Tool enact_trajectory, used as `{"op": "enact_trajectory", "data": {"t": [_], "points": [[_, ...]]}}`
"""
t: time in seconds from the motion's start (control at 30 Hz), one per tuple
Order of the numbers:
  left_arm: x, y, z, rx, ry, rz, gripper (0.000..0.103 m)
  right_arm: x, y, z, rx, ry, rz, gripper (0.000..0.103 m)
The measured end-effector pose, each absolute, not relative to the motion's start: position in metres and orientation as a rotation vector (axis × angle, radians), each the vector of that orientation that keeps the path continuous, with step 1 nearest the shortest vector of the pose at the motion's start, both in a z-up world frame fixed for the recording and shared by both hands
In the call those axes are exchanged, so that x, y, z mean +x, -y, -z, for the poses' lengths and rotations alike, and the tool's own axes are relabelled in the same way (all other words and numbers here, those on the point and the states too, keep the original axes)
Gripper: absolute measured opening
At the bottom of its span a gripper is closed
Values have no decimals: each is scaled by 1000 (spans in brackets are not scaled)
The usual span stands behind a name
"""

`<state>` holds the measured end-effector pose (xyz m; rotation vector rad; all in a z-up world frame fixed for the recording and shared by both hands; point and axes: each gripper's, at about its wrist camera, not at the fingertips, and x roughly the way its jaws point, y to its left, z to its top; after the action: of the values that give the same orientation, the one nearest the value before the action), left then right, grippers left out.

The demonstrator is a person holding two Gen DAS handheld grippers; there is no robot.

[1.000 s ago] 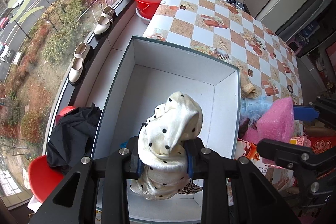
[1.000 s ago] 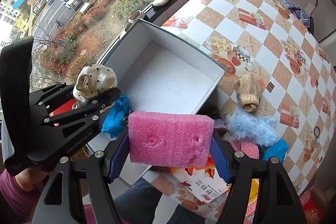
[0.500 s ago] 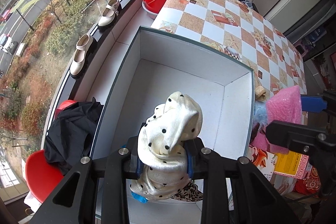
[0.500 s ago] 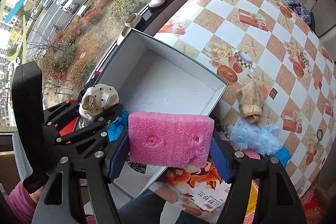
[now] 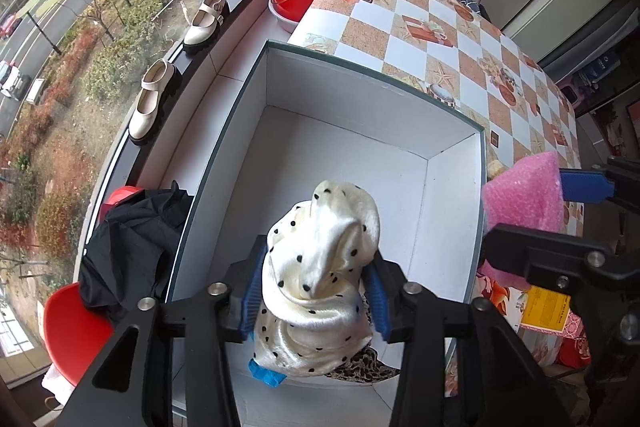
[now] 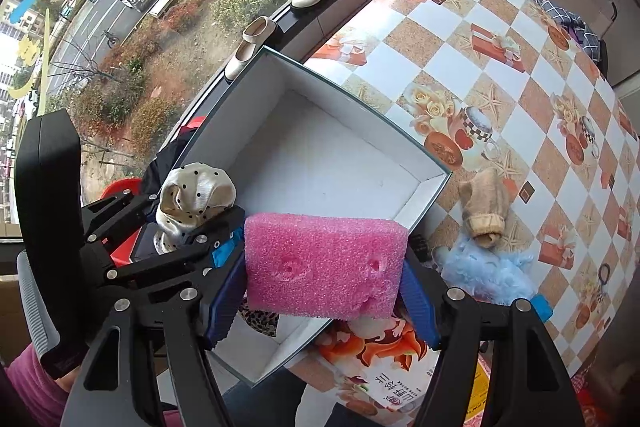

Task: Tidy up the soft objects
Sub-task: 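Open both tools to drop the sponge and scarf into the box, then move both tools back toward the pile, left tool reaching the beige knit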

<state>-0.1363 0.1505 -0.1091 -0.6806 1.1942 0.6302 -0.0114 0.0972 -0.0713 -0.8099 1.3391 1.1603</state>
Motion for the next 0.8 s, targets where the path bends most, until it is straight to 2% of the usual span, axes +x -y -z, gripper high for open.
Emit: {"op": "enact_trajectory", "data": {"t": [0.03, 0.07, 0.1, 0.17, 0.2, 0.23, 0.27, 0.4, 0.57, 0.8], "points": [[-137, -150, 108, -675, -1189, -634, 66, -11, -98, 71, -806, -1339, -1163, 71], [-137, -149, 107, -669, -1185, -640, 78, -10, -98, 71, -801, -1341, -1165, 72], [-137, -149, 106, -668, -1179, -636, 82, -9, -98, 71, -792, -1346, -1170, 72], [-137, -150, 108, -702, -1189, -607, 82, -6, -98, 69, -757, -1351, -1177, 74], [-136, -152, 112, -737, -1208, -591, 82, -3, -97, 68, -736, -1353, -1173, 90], [-137, -154, 116, -767, -1222, -579, 82, 1, -97, 67, -718, -1356, -1156, 100], [-138, -155, 118, -786, -1230, -578, 82, 4, -96, 65, -702, -1352, -1140, 103], [-141, -156, 121, -823, -1234, -589, 91, 20, -86, 55, -648, -1345, -1117, 103], [-137, -155, 115, -946, -1198, -495, 92, 37, -65, 47, -630, -1403, -1077, 103], [-95, -129, 80, -853, -1215, -379, 92, 67, -7, 20, -558, -1453, -1042, 103]]}}
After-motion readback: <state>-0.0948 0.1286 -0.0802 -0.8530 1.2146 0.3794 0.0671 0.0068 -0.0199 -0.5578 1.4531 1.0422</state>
